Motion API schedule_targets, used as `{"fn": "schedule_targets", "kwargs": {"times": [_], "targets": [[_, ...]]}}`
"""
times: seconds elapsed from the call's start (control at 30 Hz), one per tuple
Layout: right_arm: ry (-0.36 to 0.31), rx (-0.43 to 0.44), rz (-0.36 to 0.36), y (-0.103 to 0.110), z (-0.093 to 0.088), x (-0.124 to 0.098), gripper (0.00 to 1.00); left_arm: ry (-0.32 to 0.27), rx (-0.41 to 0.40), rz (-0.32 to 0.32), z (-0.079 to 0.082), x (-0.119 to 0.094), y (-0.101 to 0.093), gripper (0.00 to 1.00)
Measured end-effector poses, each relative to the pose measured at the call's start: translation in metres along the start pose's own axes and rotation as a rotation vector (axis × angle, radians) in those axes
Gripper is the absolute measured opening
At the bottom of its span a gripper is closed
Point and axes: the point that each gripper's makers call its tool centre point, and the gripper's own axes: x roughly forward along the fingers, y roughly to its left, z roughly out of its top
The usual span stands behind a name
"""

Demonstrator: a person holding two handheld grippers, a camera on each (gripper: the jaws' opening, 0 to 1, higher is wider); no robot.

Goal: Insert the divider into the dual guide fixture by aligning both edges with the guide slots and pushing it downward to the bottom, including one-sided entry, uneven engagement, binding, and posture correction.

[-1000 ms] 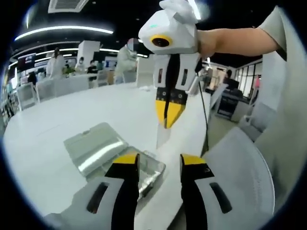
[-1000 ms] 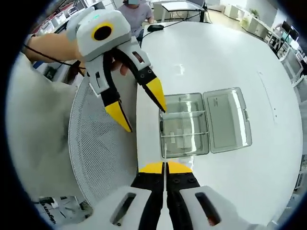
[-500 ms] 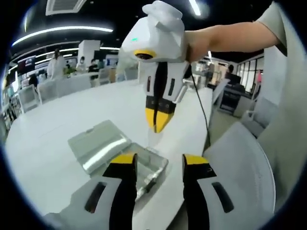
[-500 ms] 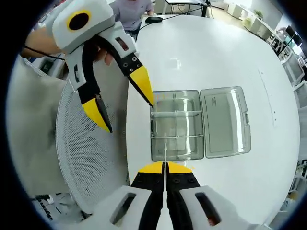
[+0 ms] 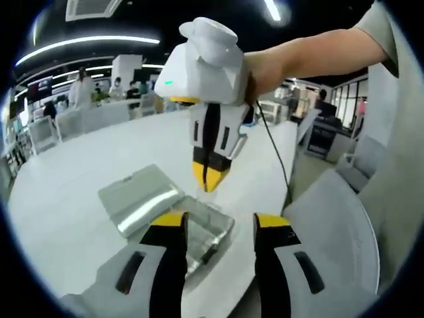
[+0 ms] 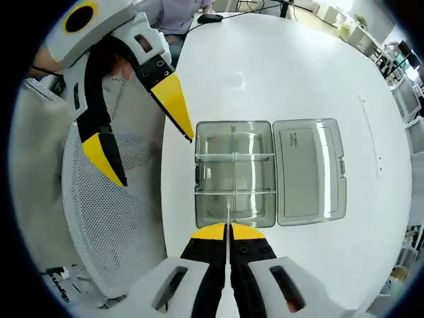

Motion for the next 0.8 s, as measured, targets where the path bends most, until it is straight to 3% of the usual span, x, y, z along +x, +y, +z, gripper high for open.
{"fn": "schedule_targets", "kwargs": {"times": [0.8], "targets": [[0.037, -0.005, 0.002, -0.007, -0.001, 0.017, 0.0, -0.004, -0.013, 0.007, 0.002, 0.001, 0.003, 0.39]]}}
